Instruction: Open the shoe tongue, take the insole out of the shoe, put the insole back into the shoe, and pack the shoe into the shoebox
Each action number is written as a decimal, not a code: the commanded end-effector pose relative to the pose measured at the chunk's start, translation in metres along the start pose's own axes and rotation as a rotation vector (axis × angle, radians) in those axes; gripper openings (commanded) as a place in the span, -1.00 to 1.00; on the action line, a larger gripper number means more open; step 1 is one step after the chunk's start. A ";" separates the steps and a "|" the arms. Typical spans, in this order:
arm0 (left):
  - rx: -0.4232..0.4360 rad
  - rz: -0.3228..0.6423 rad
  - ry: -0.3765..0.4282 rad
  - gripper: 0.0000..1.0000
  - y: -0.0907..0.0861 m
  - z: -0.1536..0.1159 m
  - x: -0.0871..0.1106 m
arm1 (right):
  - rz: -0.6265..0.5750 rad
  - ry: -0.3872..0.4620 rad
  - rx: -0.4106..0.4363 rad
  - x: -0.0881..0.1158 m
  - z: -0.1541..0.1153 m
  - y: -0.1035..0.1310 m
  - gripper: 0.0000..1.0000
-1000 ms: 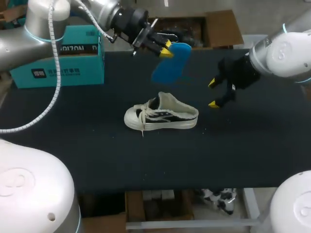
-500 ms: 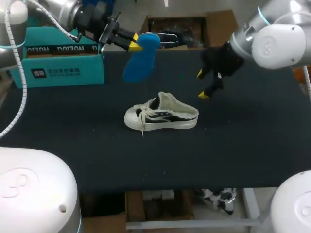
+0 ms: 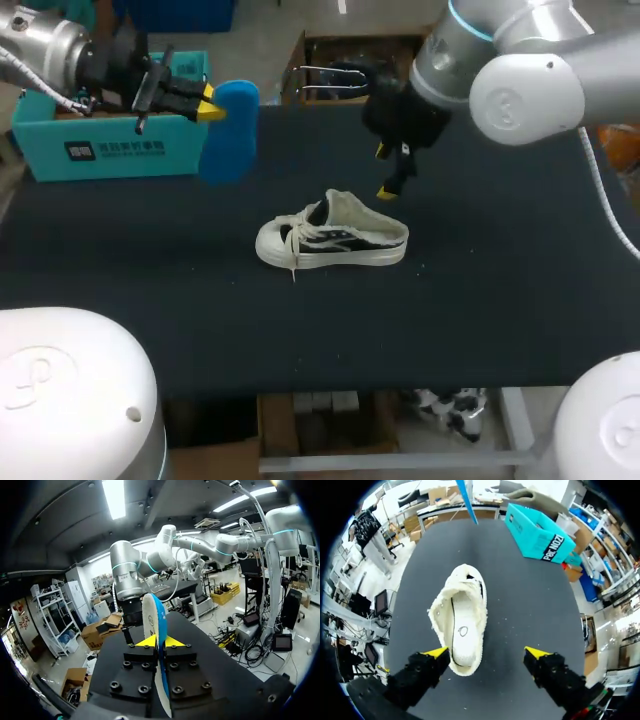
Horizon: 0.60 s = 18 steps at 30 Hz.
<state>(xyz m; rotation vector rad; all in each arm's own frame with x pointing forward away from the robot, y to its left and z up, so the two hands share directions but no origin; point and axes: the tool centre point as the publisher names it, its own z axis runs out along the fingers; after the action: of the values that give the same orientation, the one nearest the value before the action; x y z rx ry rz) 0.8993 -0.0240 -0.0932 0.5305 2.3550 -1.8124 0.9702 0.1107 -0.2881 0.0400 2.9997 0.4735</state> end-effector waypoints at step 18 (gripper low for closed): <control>-0.002 -0.037 -0.110 -1.00 0.029 -0.049 0.027 | -0.033 0.068 0.301 0.005 0.053 0.048 1.00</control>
<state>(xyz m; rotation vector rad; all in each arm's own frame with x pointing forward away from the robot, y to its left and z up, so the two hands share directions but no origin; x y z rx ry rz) 0.8914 0.0316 -0.1124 0.3804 2.3155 -1.8003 0.9634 0.1635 -0.3188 -0.0127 3.0725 0.2451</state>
